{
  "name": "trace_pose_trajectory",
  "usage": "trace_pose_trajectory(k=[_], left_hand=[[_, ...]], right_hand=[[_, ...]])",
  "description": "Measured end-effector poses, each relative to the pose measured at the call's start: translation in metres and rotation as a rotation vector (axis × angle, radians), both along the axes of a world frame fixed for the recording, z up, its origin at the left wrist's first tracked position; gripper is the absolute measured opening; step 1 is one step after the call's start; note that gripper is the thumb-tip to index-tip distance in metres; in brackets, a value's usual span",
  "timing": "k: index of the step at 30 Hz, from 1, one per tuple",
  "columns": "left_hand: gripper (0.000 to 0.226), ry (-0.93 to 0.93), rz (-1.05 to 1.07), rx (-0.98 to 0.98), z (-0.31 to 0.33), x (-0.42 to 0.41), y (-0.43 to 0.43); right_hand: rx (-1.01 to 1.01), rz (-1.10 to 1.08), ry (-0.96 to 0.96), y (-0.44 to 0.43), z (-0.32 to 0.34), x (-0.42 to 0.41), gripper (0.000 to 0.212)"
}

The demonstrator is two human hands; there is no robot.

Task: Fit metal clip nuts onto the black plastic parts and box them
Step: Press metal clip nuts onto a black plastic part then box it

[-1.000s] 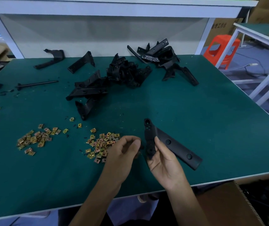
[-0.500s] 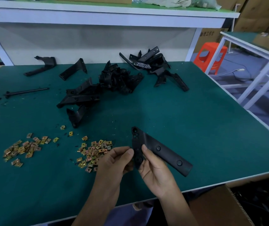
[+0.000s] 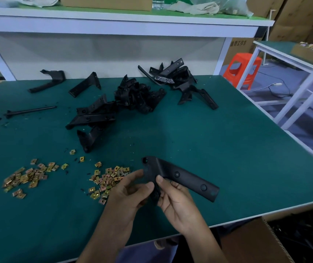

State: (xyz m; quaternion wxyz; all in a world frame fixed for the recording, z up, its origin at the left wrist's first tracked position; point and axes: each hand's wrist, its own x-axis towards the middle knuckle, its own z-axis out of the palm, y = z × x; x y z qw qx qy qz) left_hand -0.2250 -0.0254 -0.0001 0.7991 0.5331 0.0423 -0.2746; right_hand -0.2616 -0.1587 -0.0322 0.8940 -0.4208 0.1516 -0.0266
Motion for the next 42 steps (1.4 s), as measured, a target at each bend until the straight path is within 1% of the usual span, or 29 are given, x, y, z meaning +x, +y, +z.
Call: trace_pose_trajectory(k=[1, 2, 6, 8, 10, 11, 13, 14, 15, 17, 21, 25, 30, 33, 42], left_hand=[[0.053, -0.023, -0.007, 0.016, 0.001, 0.001, 0.001], [0.051, -0.054, -0.024, 0.043, 0.002, 0.002, 0.002], [0.020, -0.250, -0.111, 0.221, 0.004, 0.004, 0.006], [0.019, -0.338, -0.108, 0.354, 0.005, 0.004, 0.007], [0.025, -0.449, -0.067, 0.506, 0.005, 0.006, 0.011], [0.025, -0.541, -0.049, 0.597, 0.004, 0.007, 0.014], [0.015, -0.792, -0.078, 0.869, 0.000, 0.008, 0.023], [0.017, -0.901, -0.121, 1.008, -0.003, 0.008, 0.027], [0.024, -0.973, -0.159, 1.113, -0.008, 0.009, 0.032], [0.031, -1.017, -0.199, 1.233, -0.013, 0.007, 0.039], [0.029, -1.032, -0.235, 1.308, -0.016, 0.004, 0.042], [0.026, -1.017, -0.244, 1.301, -0.018, 0.003, 0.044], [0.034, -1.020, -0.236, 1.305, -0.021, 0.005, 0.043], [0.032, -1.039, -0.246, 1.316, -0.021, 0.006, 0.042], [0.026, -1.052, -0.255, 1.288, -0.022, 0.008, 0.042]], right_hand=[[-0.003, 0.007, -0.004, 0.001, 0.001, 0.000, 0.045], [-0.005, 0.013, -0.007, 0.001, 0.001, 0.000, 0.045], [0.021, 0.016, -0.005, 0.000, 0.001, 0.000, 0.043], [0.033, 0.011, -0.005, -0.001, 0.001, 0.001, 0.044], [0.064, -0.004, -0.014, -0.003, -0.001, 0.002, 0.042], [0.101, -0.017, -0.015, -0.006, -0.003, 0.002, 0.039], [0.181, -0.052, 0.006, -0.010, -0.005, 0.002, 0.041], [0.200, -0.061, 0.020, -0.010, -0.006, 0.003, 0.045], [0.205, -0.064, 0.030, -0.010, -0.007, 0.003, 0.047], [0.203, -0.062, 0.037, -0.008, -0.008, 0.003, 0.045], [0.202, -0.063, 0.041, -0.007, -0.011, 0.004, 0.044], [0.193, -0.051, 0.039, -0.008, -0.010, 0.003, 0.041], [0.206, -0.057, 0.035, -0.006, -0.007, 0.002, 0.032], [0.200, -0.055, 0.037, -0.006, -0.006, 0.001, 0.027], [0.183, -0.056, 0.047, -0.005, -0.004, 0.002, 0.041]])
